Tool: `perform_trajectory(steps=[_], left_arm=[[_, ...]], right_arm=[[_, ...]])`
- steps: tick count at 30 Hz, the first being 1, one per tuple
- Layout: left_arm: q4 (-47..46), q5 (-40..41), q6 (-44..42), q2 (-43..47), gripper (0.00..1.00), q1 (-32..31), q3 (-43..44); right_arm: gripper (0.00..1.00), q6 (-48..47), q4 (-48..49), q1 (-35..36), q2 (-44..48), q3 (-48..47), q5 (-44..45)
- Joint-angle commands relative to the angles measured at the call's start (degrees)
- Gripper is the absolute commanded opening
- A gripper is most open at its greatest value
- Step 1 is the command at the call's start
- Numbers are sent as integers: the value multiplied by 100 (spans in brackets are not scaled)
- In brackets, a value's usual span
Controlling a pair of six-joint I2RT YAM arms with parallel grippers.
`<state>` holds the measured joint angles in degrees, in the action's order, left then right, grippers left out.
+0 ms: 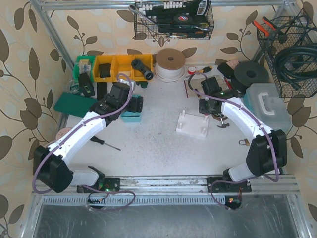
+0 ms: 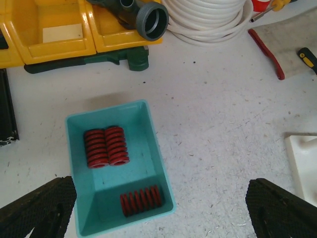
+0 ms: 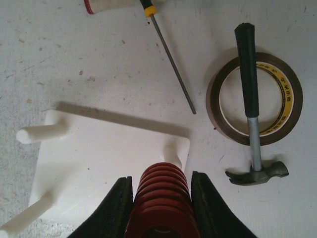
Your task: Install the large spring
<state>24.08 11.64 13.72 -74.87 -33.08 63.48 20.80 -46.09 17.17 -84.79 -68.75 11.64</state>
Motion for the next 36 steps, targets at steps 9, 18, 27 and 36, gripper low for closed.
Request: perform_trajectory(steps=[9, 18, 27, 36], left_arm=[[44, 154, -433, 13, 95, -210, 129], [105, 339, -466, -79, 95, -287, 245], [119, 365, -454, -171, 95, -331, 293], [164, 447, -323, -300, 93, -412, 373]], right_arm=[[0, 270, 536, -214, -143, 274, -188], [0, 314, 592, -235, -327, 459, -82], [0, 127, 927, -251, -610, 584, -148], [15, 238, 994, -253, -885, 596, -19]])
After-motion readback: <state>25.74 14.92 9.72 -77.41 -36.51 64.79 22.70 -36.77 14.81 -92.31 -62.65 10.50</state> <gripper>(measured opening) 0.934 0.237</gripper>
